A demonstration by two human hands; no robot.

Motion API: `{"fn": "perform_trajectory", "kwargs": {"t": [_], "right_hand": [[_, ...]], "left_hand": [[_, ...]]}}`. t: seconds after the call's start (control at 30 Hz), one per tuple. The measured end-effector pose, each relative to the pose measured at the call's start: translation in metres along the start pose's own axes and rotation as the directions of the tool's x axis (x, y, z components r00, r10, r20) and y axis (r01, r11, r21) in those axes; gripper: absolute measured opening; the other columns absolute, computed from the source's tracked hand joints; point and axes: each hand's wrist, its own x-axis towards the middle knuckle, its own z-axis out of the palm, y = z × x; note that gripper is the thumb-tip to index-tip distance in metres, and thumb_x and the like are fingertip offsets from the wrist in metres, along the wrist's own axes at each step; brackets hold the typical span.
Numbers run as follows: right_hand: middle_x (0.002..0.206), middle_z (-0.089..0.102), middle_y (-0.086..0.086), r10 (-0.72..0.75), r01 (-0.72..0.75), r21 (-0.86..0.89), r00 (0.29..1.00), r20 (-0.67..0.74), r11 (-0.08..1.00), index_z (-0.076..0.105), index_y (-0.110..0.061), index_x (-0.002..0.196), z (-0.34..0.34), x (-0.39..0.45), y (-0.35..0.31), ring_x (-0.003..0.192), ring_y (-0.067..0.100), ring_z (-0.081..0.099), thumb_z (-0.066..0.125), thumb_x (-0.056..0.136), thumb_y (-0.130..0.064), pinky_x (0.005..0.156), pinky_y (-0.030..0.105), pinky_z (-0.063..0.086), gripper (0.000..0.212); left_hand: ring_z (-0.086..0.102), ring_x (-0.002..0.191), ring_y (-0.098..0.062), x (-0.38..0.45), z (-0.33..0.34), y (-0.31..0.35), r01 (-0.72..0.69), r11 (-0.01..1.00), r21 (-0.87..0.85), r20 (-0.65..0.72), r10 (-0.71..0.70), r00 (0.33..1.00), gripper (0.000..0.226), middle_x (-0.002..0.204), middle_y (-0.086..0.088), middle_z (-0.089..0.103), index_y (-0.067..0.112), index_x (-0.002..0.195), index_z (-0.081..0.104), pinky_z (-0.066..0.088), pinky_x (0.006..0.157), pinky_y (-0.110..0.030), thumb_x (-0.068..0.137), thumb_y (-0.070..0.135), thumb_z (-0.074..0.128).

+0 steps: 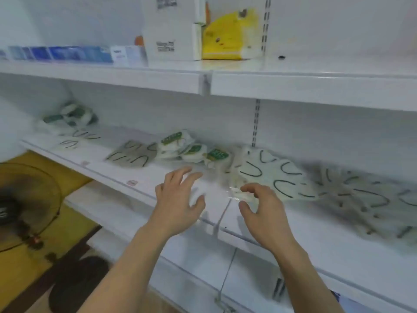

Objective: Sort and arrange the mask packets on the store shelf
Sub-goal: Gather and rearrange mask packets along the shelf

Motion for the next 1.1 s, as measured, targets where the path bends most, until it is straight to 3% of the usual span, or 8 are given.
{"fn": "perform_trajectory", "kwargs": {"t": [0.2,0.37,0.47,0.63,0.73,0.93,1.1], "right_hand": [[0.127,0.056,-0.014,-0.134,0.124,0.058,0.966,0.222,0.991,0.058,-0.033,0.123,0.133,0.062,-0.098,0.123,0.010,0.049,0.064,0.094,-0.023,0.096,0.022,0.037,0.031],[0.133,0.055,-0.012,-0.224,0.212,0.075,0.911,0.346,0.974,0.056,-0.034,0.127,0.224,0.114,-0.150,0.126,0.010,0.048,0.064,0.095,-0.027,0.100,0.024,0.038,0.033],[0.131,0.054,-0.015,-0.251,0.229,0.104,0.887,0.388,0.968,0.055,-0.035,0.125,0.274,0.148,-0.172,0.126,0.009,0.047,0.064,0.094,-0.027,0.098,0.023,0.037,0.034],[0.125,0.053,-0.015,-0.269,0.256,0.091,0.845,0.462,0.962,0.055,-0.032,0.126,0.339,0.209,-0.208,0.119,0.009,0.049,0.063,0.094,-0.028,0.091,0.024,0.036,0.033],[0.121,0.049,-0.014,-0.273,0.292,0.042,0.816,0.510,0.955,0.055,-0.030,0.126,0.373,0.247,-0.227,0.112,0.008,0.049,0.060,0.096,-0.028,0.087,0.023,0.036,0.031],[0.131,0.055,-0.003,-0.269,0.338,-0.032,0.800,0.537,0.941,0.057,-0.027,0.130,0.442,0.304,-0.258,0.122,0.018,0.051,0.063,0.095,-0.028,0.102,0.028,0.040,0.035],[0.135,0.050,-0.008,-0.232,0.318,-0.067,0.806,0.545,0.946,0.054,-0.032,0.130,0.510,0.339,-0.280,0.125,0.014,0.047,0.059,0.097,-0.033,0.101,0.028,0.041,0.033]], "left_hand": [[0.021,0.145,-0.016,-0.013,-0.065,-0.142,0.225,0.974,0.011,-0.096,-0.223,0.970,0.051,0.157,0.011,0.030,0.036,0.145,0.044,0.028,0.110,-0.050,0.096,0.043,0.055],[0.027,0.145,-0.017,-0.003,-0.093,-0.236,0.351,0.935,-0.049,-0.171,-0.354,0.920,0.054,0.155,0.009,0.034,0.034,0.144,0.045,0.031,0.114,-0.056,0.092,0.049,0.046],[0.025,0.144,-0.014,0.012,-0.098,-0.285,0.395,0.917,-0.062,-0.204,-0.399,0.894,0.048,0.154,0.010,0.036,0.035,0.144,0.045,0.032,0.113,-0.056,0.097,0.044,0.051],[0.024,0.144,-0.010,0.046,-0.110,-0.356,0.492,0.870,-0.045,-0.167,-0.492,0.854,0.046,0.154,0.017,0.032,0.041,0.145,0.041,0.028,0.112,-0.051,0.099,0.041,0.051],[0.023,0.145,-0.009,0.067,-0.123,-0.402,0.530,0.848,-0.034,-0.163,-0.528,0.834,0.046,0.155,0.017,0.032,0.041,0.145,0.040,0.026,0.114,-0.051,0.100,0.042,0.049],[0.022,0.147,-0.013,0.108,-0.139,-0.489,0.573,0.820,0.004,-0.132,-0.567,0.813,0.048,0.157,0.016,0.030,0.042,0.147,0.038,0.025,0.116,-0.052,0.100,0.045,0.048],[0.025,0.145,-0.016,0.154,-0.150,-0.566,0.526,0.850,0.027,-0.106,-0.521,0.847,0.047,0.155,0.015,0.031,0.040,0.147,0.039,0.030,0.110,-0.050,0.101,0.042,0.049]]}}
